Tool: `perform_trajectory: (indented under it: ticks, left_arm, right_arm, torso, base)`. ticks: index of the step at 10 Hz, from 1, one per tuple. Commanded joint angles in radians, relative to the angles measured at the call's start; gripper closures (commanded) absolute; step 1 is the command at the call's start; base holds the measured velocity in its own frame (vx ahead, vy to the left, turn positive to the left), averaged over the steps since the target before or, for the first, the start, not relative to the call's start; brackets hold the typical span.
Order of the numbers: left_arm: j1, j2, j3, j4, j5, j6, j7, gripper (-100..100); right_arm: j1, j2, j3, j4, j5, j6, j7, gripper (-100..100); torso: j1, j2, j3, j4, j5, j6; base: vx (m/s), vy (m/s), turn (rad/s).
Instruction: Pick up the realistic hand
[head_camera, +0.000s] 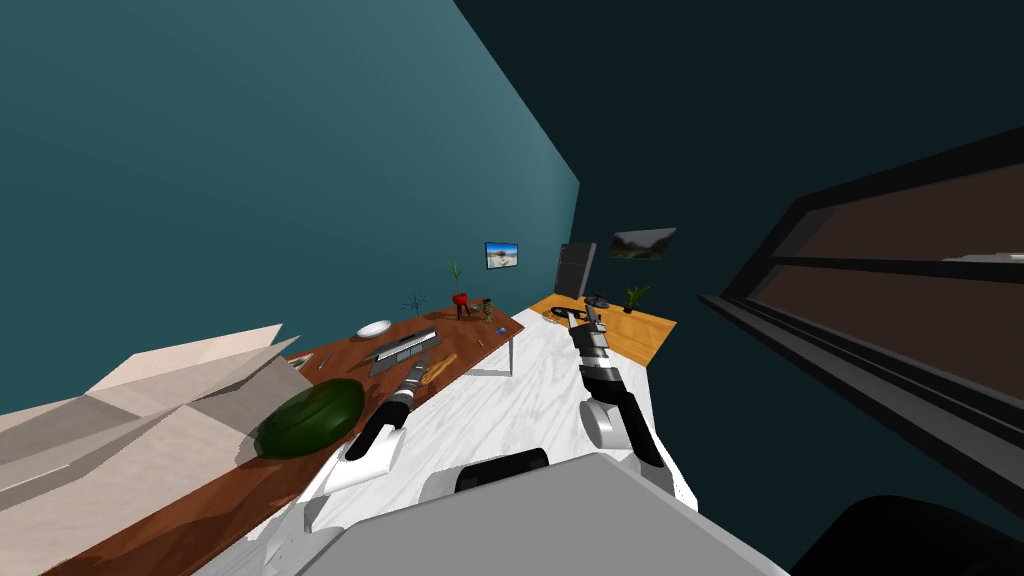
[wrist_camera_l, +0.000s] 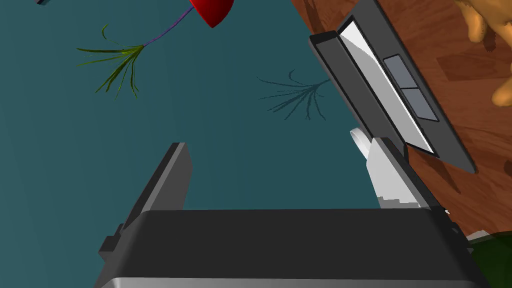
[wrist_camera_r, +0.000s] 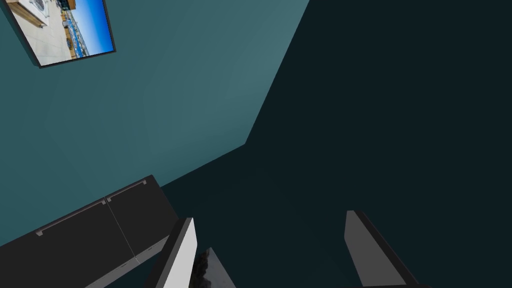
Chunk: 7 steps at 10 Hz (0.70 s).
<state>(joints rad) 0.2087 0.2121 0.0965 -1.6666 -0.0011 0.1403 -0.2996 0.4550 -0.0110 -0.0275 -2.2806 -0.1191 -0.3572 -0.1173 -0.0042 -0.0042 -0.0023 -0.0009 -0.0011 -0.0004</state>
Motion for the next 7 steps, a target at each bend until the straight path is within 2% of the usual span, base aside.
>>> perform_trajectory:
  ticks: [1,3,4,7]
  left_arm:
    - [-0.009,0.011,0.012,0.037,0.000,0.047,0.012,-100]
    - [-0.015,0.020,0.027,0.082,-0.003,0.093,0.029,-100]
    - [-0.015,0.020,0.027,0.082,-0.003,0.093,0.029,-100]
    - [-0.019,0.032,0.051,0.143,-0.010,0.150,0.059,-100]
  right_arm:
    - [0.000,0.000,0.000,0.000,0.000,0.000,0.000,0]
    - [0.000,0.000,0.000,0.000,0.000,0.000,0.000,0]
    - [0.000,0.000,0.000,0.000,0.000,0.000,0.000,0]
    - [0.000,0.000,0.000,0.000,0.000,0.000,0.000,0]
  torso:
    - [0.000,0.000,0.000,0.000,0.000,0.000]
    - [0.000,-0.002,-0.001,0.000,0.000,0.000]
    - [0.001,-0.002,-0.001,0.000,0.000,0.000]
    - [0.003,0.000,0.000,0.000,0.000,0.000]
  base:
    - [0.084,-0.075,0.024]
    - [0.092,-0.067,0.027]
    - [0.061,-0.041,0.016]
    - [0.074,-0.041,0.035]
